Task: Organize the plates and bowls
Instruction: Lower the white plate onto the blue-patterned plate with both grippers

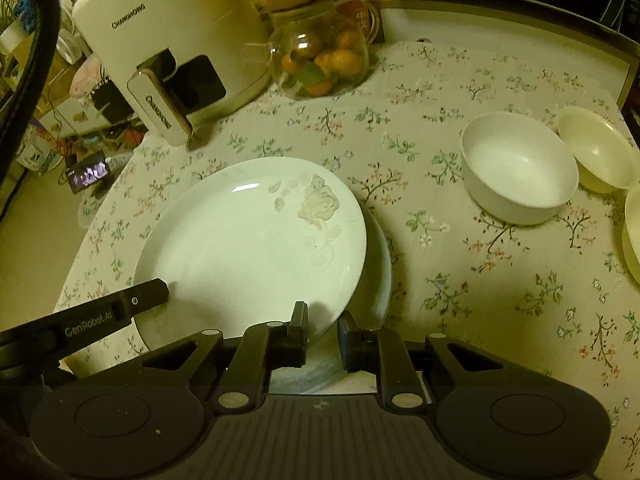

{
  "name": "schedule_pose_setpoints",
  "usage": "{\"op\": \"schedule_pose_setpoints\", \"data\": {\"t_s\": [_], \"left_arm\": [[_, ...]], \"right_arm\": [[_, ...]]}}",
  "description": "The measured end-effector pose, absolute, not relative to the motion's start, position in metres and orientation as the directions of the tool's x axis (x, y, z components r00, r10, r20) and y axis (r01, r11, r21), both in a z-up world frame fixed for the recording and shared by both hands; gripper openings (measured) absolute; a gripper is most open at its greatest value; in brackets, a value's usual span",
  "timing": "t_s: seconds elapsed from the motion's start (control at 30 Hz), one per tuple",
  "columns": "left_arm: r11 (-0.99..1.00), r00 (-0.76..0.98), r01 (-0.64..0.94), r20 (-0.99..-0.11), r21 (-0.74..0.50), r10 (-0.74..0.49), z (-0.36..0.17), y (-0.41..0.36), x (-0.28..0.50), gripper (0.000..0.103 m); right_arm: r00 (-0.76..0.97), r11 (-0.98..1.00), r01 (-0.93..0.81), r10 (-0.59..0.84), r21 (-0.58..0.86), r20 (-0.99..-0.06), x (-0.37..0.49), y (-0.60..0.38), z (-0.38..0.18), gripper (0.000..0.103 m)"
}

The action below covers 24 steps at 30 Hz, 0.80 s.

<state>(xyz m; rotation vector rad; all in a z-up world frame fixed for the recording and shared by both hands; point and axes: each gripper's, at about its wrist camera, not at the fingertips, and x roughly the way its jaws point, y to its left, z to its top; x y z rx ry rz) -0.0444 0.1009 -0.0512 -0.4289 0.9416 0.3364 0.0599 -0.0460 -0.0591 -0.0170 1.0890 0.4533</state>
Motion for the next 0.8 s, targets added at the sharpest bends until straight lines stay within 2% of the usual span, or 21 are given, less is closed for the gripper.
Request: {"op": "schedule_pose_setpoints", "data": {"t_s": [0.8], "left_arm": [[0.893, 0.556, -0.418, -0.824, -0.165, 0.108, -0.050, 0.089, -0.051, 0.010]], "right_arm": [[0.399, 0.915, -0.371, 0.312, 0.159, -0.862, 0.055, -0.048, -0.058, 0.016]]}}
